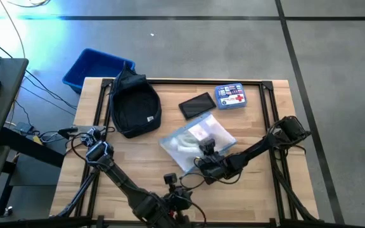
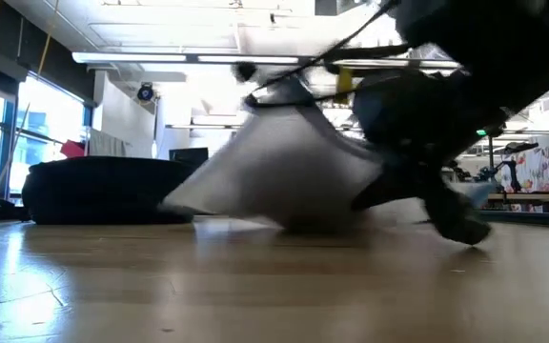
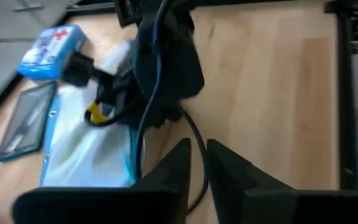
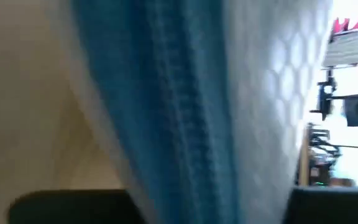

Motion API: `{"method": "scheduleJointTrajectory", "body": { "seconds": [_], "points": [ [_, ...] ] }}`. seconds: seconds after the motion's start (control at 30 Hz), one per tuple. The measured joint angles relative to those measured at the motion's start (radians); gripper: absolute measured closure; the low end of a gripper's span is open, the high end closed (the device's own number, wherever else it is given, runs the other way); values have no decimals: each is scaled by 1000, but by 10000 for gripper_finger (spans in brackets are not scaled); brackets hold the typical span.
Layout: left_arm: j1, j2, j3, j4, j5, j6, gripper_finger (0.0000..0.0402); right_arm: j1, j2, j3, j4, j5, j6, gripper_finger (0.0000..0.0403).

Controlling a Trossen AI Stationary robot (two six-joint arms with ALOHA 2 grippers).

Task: Unpack backpack
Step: Put the transparent zipper bag into the blue backpack

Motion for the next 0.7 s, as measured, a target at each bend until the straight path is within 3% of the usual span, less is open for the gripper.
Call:
{"method": "scheduleJointTrajectory", "body": {
  "seconds": [0.17, 0.27, 0.37, 0.47, 0.6, 0.7],
  "points": [
    [-43, 0, 0, -16, 56, -37, 307, 107, -125, -1, -232, 9, 190, 371],
    [-67, 0, 0, -96, -29, -73, 288, 184, -213, -2, -329, 46, 289, 371],
    [-50, 0, 0, -272, -154, -245, 282, 267, -306, -2, -381, 108, 363, 371],
    [14, -6, -3, -464, -136, -432, 282, 354, -391, -1, -391, 137, 408, 371],
    [139, -54, -49, -375, -23, -190, 281, 454, -466, -1, -389, 194, 447, 371],
    [262, -67, -61, -460, 103, -127, 281, 519, -480, -1, -390, 249, 484, 371]
  ]
}}
